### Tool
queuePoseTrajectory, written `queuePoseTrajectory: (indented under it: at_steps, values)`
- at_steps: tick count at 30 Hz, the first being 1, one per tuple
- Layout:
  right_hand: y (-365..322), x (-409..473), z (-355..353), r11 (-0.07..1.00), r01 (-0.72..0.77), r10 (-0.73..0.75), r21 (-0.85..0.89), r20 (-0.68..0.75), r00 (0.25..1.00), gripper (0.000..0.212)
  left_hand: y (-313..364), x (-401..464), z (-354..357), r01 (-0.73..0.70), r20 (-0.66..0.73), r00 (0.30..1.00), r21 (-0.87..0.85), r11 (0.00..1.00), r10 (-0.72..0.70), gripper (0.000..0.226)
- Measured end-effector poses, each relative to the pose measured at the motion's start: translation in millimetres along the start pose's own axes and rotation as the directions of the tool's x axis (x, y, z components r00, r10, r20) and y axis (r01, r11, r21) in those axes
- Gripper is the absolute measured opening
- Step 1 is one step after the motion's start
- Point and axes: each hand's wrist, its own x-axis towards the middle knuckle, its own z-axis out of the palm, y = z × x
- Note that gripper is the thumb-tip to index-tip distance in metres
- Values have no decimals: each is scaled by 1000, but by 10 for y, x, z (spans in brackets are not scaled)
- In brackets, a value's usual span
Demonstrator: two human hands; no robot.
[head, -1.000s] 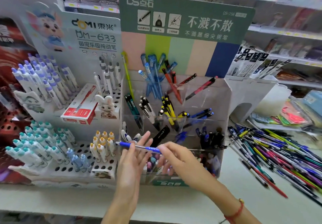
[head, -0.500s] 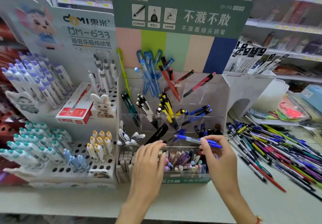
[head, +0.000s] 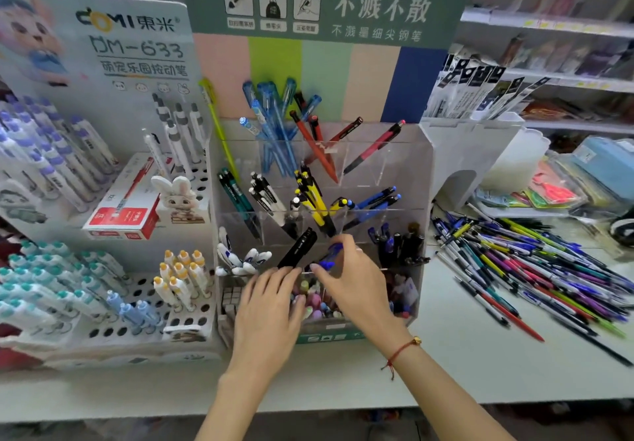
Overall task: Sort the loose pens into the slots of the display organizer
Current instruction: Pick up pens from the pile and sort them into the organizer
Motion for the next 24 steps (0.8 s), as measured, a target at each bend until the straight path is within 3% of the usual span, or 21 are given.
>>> queuePoseTrajectory:
  at_steps: [3, 9, 13, 16, 20, 24]
  values:
    - [87, -143, -140, 987, -15, 20, 161, -28, 999, 47, 17, -7, 6, 16, -2, 1000, -26, 1000, -16, 44]
    - [493, -526, -688, 956, 14, 6, 293, -69, 998, 22, 390, 8, -112, 19, -66, 997, -171, 985, -31, 30]
    - [1035, -700, -1022, 970, -87, 89, 226, 3, 996, 13, 956, 109, -137, -89, -47, 996, -262, 961, 79, 23]
    - [1630, -737, -1169, 979, -192, 186, 68, 88, 979, 12, 1501, 216, -30, -157, 28, 984, -348, 924, 178, 25]
    - [2495, -733, -1263, 945, -303, 320, -121, 156, 935, 35, 2138, 410, 391, -230, 188, 932, -351, 908, 309, 24]
    - [3200, -693, -1268, 900, -364, 407, -241, 165, 898, 57, 2515, 629, 1154, -205, 446, 841, -261, 943, 306, 39]
